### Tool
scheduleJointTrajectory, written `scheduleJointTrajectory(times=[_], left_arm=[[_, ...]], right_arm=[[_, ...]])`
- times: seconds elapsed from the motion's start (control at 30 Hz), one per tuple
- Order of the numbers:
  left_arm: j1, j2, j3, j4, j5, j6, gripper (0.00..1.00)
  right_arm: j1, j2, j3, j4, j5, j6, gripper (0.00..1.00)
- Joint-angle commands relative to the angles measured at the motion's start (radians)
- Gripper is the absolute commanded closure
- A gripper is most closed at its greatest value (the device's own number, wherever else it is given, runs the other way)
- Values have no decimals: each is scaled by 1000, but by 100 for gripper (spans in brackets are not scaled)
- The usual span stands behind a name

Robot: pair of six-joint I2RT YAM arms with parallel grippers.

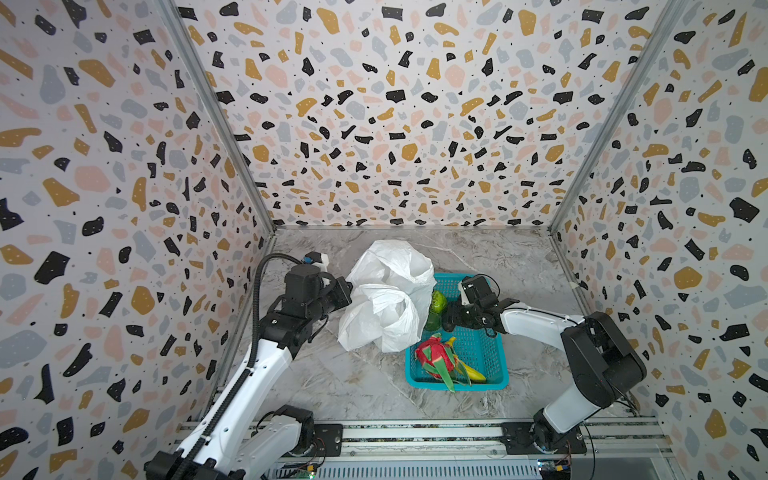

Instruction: Place the fruits into the plastic bag

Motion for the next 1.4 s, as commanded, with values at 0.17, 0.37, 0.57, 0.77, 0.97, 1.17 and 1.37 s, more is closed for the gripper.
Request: scheduleJointTrajectory(times=[0.17,0.37,0.57,0.77,0.97,1.17,1.37], left_arm=[[0,-13,-14,35,6,-1,100],[-1,-11,-17,40,14,5,100],[-1,-12,-8,35,17,17,100],[0,-16,9,26,19,24,100],[0,-31,27,28,44,33,100],[-1,-47,14,44,66,21,100],[-1,-52,1,51,73,16,100]], right_arm=[[7,-198,-37,39,27,32,72],[70,-356,-20,92,-13,-53,71],[168,-393,42,141,-86,-131,71],[247,-281,143,168,-159,-196,70],[309,-103,279,147,-199,-231,69],[375,36,356,116,-254,-246,64],[390,59,361,77,-221,-237,28]])
